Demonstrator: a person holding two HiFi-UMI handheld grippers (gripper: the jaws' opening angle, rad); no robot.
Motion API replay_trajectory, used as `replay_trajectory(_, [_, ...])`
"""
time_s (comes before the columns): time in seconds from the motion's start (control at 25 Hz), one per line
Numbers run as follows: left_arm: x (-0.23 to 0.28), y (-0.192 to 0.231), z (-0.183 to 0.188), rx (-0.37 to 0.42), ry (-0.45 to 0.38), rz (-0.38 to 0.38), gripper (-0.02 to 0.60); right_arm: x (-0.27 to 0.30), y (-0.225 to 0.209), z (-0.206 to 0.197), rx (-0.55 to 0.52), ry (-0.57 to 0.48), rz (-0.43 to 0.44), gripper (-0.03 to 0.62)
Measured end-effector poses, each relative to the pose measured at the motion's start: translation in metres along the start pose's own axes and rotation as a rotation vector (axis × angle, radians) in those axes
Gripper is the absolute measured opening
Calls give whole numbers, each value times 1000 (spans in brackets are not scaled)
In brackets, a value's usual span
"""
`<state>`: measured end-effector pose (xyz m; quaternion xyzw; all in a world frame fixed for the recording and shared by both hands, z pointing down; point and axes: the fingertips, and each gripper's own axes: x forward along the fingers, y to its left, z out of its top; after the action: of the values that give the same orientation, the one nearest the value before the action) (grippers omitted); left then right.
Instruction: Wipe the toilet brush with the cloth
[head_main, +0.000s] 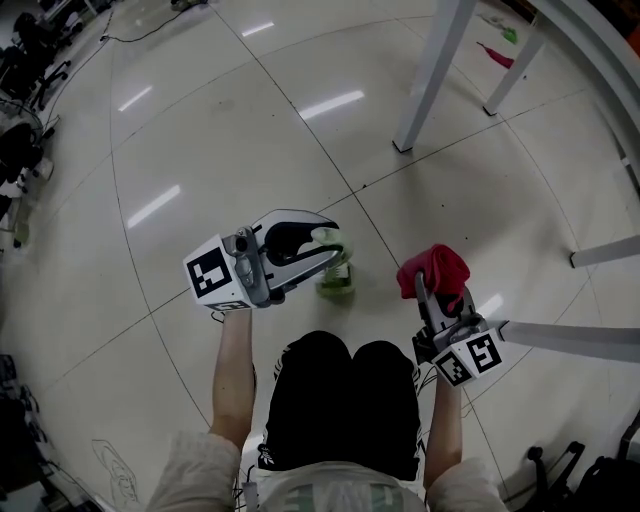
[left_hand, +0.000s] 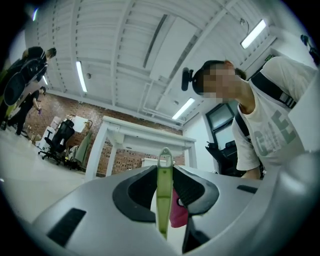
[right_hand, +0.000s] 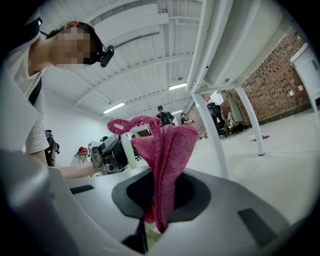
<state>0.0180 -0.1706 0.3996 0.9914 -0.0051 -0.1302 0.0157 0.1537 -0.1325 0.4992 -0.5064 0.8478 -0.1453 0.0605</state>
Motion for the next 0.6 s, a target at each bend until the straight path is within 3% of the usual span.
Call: replay_trajectory(0.6, [-17, 14, -66, -146, 57, 61, 106, 2, -2, -13, 5, 28, -1, 31])
